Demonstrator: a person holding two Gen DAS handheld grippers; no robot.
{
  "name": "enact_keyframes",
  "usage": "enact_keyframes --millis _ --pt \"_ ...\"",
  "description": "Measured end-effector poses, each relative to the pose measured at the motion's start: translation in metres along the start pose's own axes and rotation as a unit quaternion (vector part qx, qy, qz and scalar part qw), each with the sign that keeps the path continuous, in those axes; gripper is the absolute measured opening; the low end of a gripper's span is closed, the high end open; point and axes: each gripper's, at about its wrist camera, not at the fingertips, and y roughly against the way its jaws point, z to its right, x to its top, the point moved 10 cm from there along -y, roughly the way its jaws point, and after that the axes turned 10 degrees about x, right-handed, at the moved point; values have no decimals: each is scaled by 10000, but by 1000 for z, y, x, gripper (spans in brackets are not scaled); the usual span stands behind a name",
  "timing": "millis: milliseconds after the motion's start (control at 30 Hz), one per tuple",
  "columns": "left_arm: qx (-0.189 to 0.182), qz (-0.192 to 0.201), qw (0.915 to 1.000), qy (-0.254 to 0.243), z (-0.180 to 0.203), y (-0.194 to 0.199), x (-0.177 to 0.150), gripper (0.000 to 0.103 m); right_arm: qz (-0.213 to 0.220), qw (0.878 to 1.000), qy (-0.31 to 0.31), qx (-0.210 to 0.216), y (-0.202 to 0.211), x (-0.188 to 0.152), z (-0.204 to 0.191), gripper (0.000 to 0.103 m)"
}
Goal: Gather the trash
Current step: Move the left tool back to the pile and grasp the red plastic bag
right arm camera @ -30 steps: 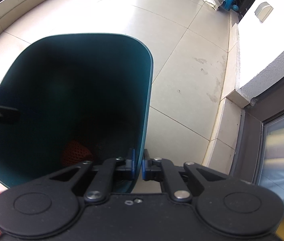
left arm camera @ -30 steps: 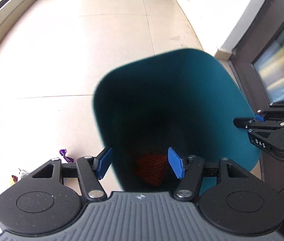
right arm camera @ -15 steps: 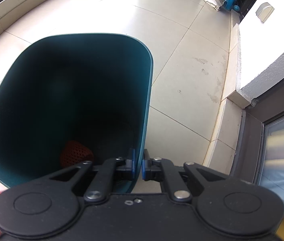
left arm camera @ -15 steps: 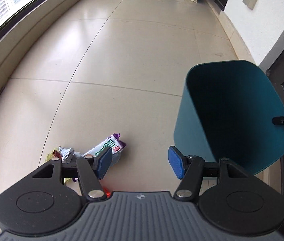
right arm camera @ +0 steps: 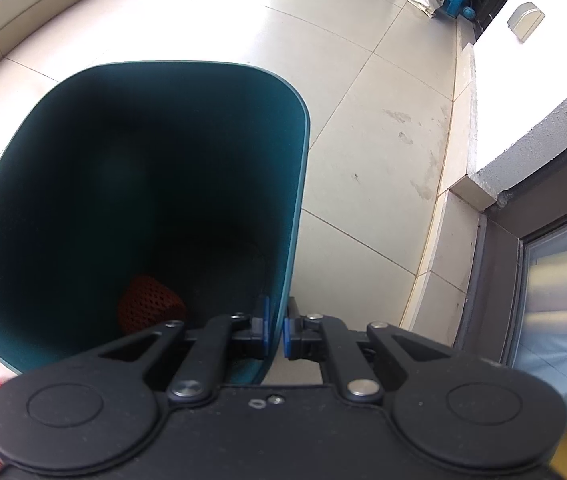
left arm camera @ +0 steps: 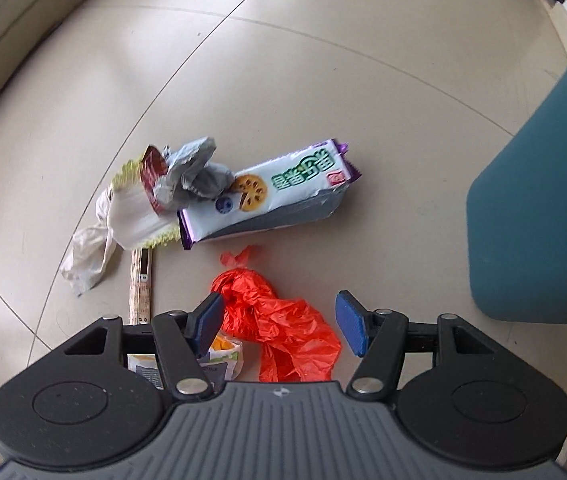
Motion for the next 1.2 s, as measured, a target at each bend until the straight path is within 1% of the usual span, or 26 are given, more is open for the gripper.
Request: enact_keyframes --millis 67,133,233,300,433,500,633,733,767,800,833,900,1000,1067,1200 --pt "54 -149 9998 93 -5 -24 -6 60 -38 10000 -47 -28 -1 -1 1 5" --pt "40 -271 9995 168 -8 -39 -10 60 -68 9999 -80 -57 -2 -1 1 5" --pt "155 -420 9988 207 -14 -58 -11 60 -87 9998 -151 -100 -2 -3 2 5" --pt "116 -585 9979 246 -15 -70 -13 60 -62 9997 -201 -154 -3 -4 3 5" --pt "163 -862 9954 387 -19 -96 -14 60 43 9992 -350 -211 -3 -5 7 5" --pt "348 -889 9948 347 -22 -109 -13 60 70 9988 -413 -239 -4 -6 7 6" --pt "620 -896 9939 184 -26 -121 -11 60 57 9983 -540 -218 -5 -12 9 6" --pt "747 -892 9931 161 -30 -125 -10 59 13 9982 -565 -221 -7 -16 12 6" --pt "822 -861 9928 145 -31 -125 -10 54 9 9980 -589 -215 -9 -16 14 6" --pt "959 -836 9918 114 -33 -125 -10 44 6 9979 -612 -211 -9 -16 15 6" --pt "1029 -837 9911 85 -35 -126 -11 43 -2 9978 -628 -214 -10 -17 17 6" --pt "1040 -827 9911 105 -36 -123 -12 37 -6 9978 -616 -227 -12 -17 18 6" --pt "1180 -742 9902 69 -40 -115 -14 35 9 9980 -587 -228 -13 -17 17 6" --pt "1213 -685 9902 37 -41 -98 -17 35 36 9982 -558 -228 -12 -18 15 6" --pt "1044 -538 9931 1 -37 -68 -14 35 61 9986 -477 -208 -8 -20 9 6"
